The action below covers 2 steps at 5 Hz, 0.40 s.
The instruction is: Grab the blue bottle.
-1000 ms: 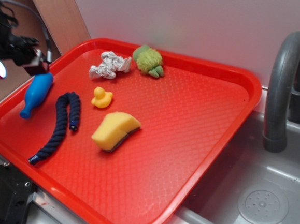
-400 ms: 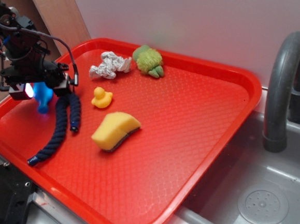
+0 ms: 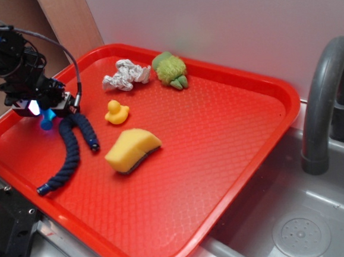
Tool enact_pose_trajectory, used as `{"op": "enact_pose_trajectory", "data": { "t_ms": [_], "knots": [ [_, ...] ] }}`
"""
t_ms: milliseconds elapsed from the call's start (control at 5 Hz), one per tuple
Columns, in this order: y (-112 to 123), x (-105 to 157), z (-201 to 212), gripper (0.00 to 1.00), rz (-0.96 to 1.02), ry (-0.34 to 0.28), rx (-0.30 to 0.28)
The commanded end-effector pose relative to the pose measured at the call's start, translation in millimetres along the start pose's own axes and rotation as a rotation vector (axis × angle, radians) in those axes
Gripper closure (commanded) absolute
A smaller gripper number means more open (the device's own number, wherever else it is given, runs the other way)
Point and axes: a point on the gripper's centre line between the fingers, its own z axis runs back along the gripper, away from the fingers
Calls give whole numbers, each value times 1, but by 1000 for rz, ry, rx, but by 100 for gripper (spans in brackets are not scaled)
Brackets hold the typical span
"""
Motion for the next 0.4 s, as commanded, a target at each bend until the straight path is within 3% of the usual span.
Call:
{"op": "enact_pose_trajectory", "data": {
  "t_ms": [0,200],
  "knots": [
    [-25,2,78,100,-117,-36,136],
    [-56,15,121,100,-226,69,167]
  ]
}}
